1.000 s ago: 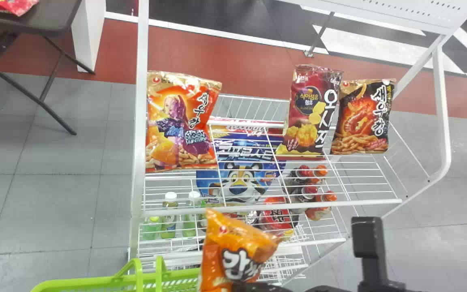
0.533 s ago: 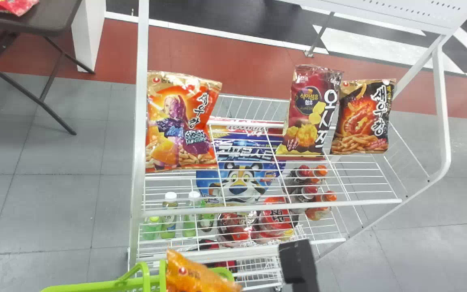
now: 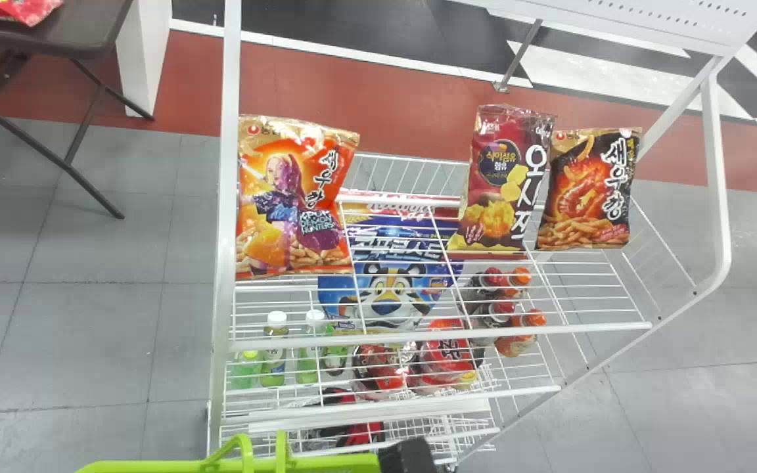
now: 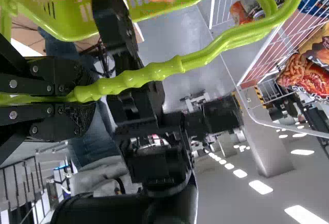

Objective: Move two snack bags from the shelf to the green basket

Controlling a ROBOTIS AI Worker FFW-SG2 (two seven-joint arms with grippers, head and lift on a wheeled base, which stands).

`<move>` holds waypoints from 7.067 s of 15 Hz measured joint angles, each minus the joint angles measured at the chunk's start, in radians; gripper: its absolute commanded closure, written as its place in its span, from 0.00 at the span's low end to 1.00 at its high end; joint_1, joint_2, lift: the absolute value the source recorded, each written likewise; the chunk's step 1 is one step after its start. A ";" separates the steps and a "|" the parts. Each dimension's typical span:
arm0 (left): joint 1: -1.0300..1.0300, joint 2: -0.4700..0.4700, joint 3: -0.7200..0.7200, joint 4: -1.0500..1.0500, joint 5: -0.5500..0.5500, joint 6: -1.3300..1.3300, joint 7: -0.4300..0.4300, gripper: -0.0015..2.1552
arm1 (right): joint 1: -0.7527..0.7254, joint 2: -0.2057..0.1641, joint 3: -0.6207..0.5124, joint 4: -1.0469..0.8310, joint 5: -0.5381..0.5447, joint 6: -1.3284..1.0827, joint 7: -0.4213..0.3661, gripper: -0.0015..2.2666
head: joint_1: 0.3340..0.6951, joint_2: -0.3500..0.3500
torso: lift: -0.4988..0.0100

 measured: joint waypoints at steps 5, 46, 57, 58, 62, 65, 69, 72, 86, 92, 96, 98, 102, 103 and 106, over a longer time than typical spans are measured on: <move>0.015 0.002 0.009 -0.005 -0.001 -0.003 -0.012 1.00 | 0.005 -0.001 0.015 0.028 0.035 -0.067 0.012 0.00 | 1.00 0.00 | 0.95; -0.043 0.008 0.043 0.054 0.025 0.087 -0.028 1.00 | -0.539 0.103 0.156 0.552 0.325 -1.219 -0.154 0.99 | 1.00 0.27 | 0.95; -0.035 0.000 0.024 0.044 0.022 0.088 -0.007 1.00 | -0.055 -0.035 -0.179 -0.170 0.060 -0.748 -0.097 0.99 | 1.00 0.00 | 0.95; -0.036 -0.002 0.022 0.047 0.021 0.087 -0.006 1.00 | -0.016 -0.033 -0.220 -0.230 0.038 -0.634 -0.075 0.99 | 1.00 0.00 | 0.95; -0.036 -0.010 0.013 0.051 0.021 0.075 0.004 1.00 | 0.057 -0.022 -0.347 -0.349 -0.068 -0.229 0.004 0.99 | 1.00 0.00 | 0.95; -0.036 -0.012 0.003 0.051 0.013 0.072 0.007 1.00 | 0.071 -0.022 -0.370 -0.371 -0.105 -0.017 0.024 0.99 | 1.00 0.00 | 0.95; -0.033 -0.012 -0.004 0.045 0.005 0.072 0.013 1.00 | 0.081 -0.025 -0.292 -0.370 -0.120 0.008 0.033 0.99 | 1.00 0.00 | 0.95; -0.033 -0.012 -0.028 0.044 -0.011 0.072 0.018 1.00 | 0.084 -0.033 -0.207 -0.341 -0.114 0.008 0.023 0.99 | 1.00 0.00 | 0.95; 0.000 -0.010 -0.052 0.003 -0.041 0.072 0.016 1.00 | 0.006 -0.086 0.030 0.057 0.065 -0.193 0.029 0.00 | 1.00 0.00 | 0.95; 0.008 -0.010 -0.056 0.001 -0.051 0.072 0.017 1.00 | 0.106 -0.076 -0.083 -0.210 0.006 -0.161 0.099 0.04 | 1.00 0.00 | 0.95; 0.013 -0.011 -0.054 0.006 -0.049 0.049 0.014 1.00 | 0.162 -0.007 -0.166 -0.291 -0.011 -0.466 0.128 0.04 | 1.00 0.00 | 0.95; 0.013 -0.014 -0.054 0.012 -0.047 0.034 0.014 1.00 | 0.185 0.033 -0.177 -0.257 0.010 -0.779 0.108 0.04 | 1.00 0.00 | 0.95; 0.013 -0.016 -0.050 0.031 -0.032 -0.011 0.008 1.00 | 0.212 0.065 -0.161 -0.155 0.054 -1.240 -0.029 0.04 | 1.00 0.00 | 0.95; 0.013 -0.016 -0.048 0.034 -0.030 -0.017 0.009 1.00 | 0.220 0.070 -0.146 -0.122 0.070 -1.351 -0.071 0.04 | 1.00 0.00 | 0.95; 0.014 -0.016 -0.045 0.038 -0.026 -0.022 0.010 1.00 | 0.230 0.082 -0.110 -0.035 0.101 -1.559 -0.109 0.04 | 1.00 0.00 | 0.95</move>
